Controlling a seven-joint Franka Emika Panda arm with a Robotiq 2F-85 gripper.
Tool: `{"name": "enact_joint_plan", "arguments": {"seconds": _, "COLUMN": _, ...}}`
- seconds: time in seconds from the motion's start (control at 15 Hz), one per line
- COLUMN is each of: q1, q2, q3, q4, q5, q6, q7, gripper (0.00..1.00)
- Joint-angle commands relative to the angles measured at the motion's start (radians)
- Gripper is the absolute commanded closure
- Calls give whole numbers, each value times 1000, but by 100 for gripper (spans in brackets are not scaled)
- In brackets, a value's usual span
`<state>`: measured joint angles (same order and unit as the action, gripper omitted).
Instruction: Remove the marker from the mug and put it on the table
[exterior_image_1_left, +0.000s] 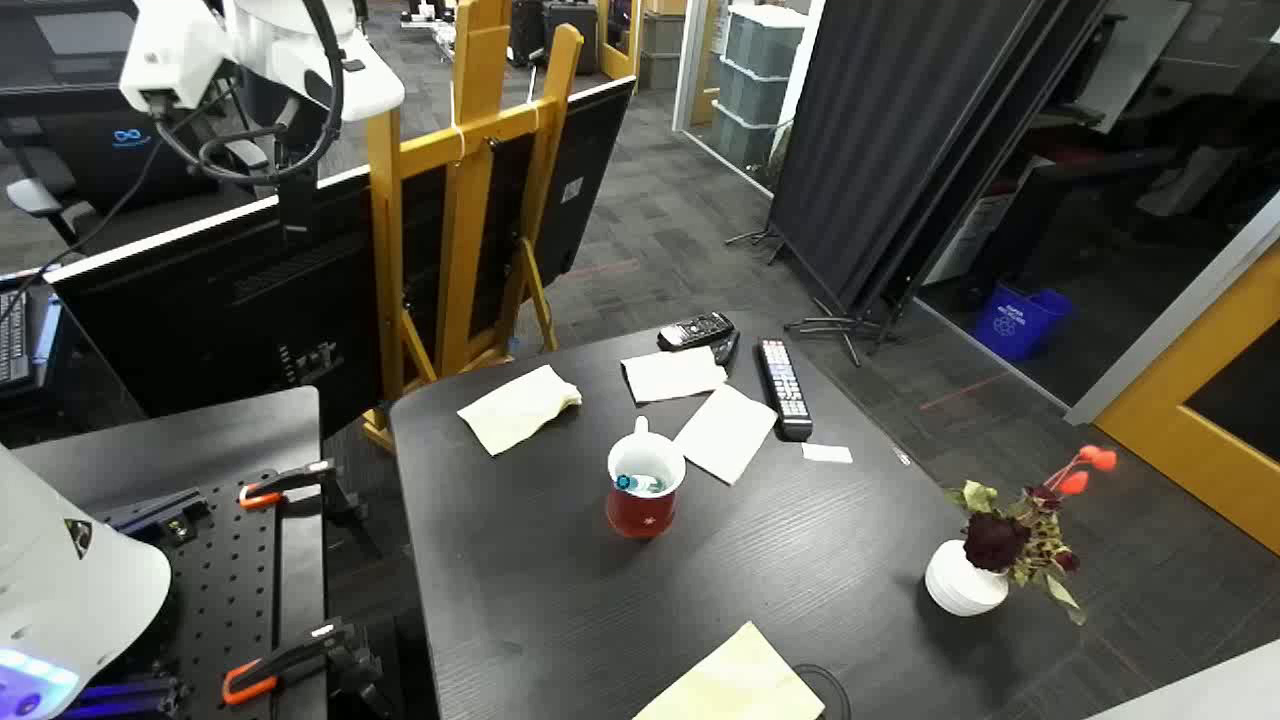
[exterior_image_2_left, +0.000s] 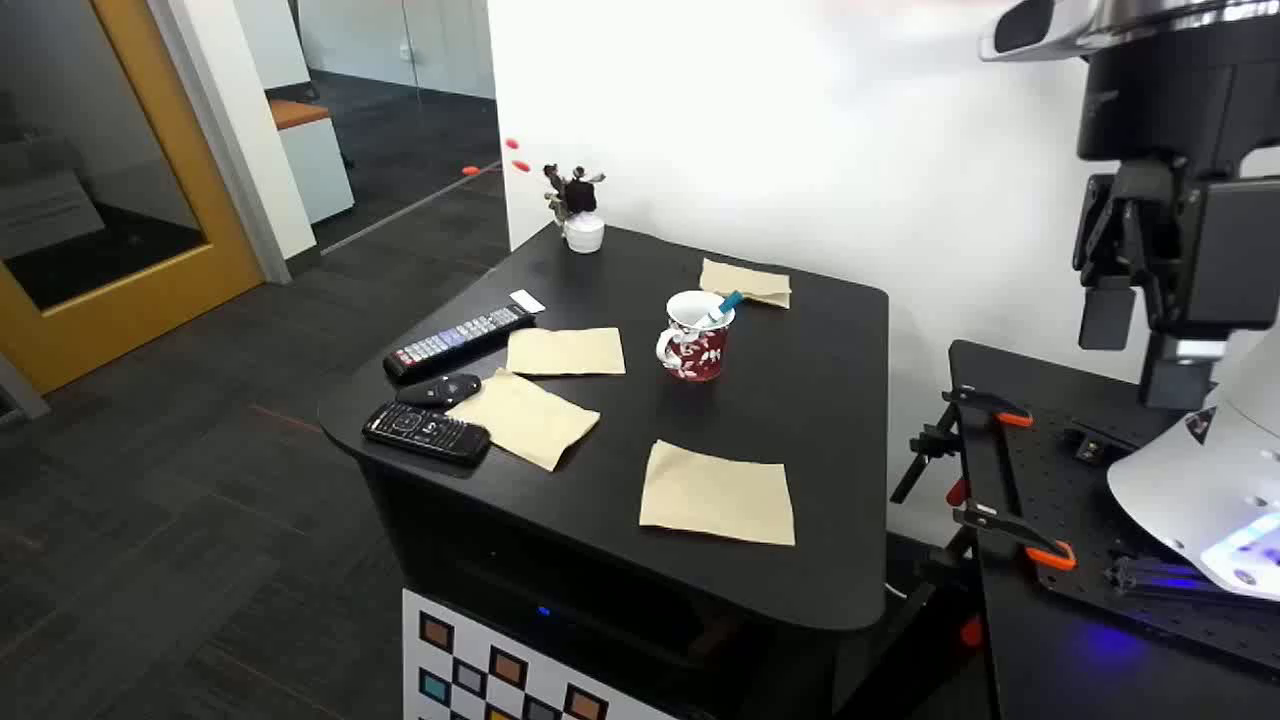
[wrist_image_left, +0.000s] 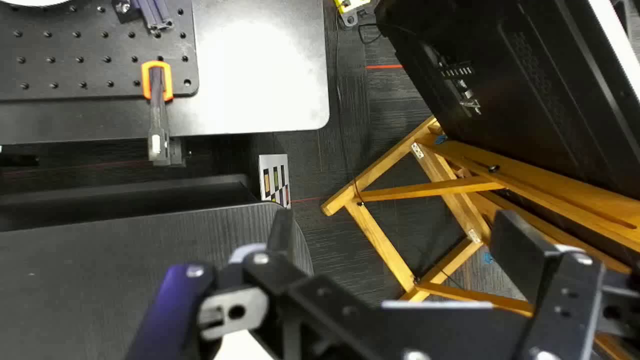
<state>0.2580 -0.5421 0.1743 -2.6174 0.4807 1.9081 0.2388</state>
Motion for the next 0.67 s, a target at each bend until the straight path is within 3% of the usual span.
{"name": "enact_joint_plan", "arguments": {"seconds": 0.0, "q1": -15, "q2": -2, "q3": 13, "q4": 3, "q5": 5, "q6": -7, "q7": -5, "gripper": 0}}
{"name": "enact_joint_plan", "arguments": {"seconds": 0.27, "q1": -20, "q2": -8, "q3": 13, "q4": 5, "q5": -9, "q6": -8, "q7": -8, "gripper": 0}}
{"name": "enact_joint_plan", "arguments": {"seconds": 0.6, "q1": -70, "q2": -57, "q3": -40, "q4": 62, "q5": -162, "q6": -60, "q7": -108, "gripper": 0}}
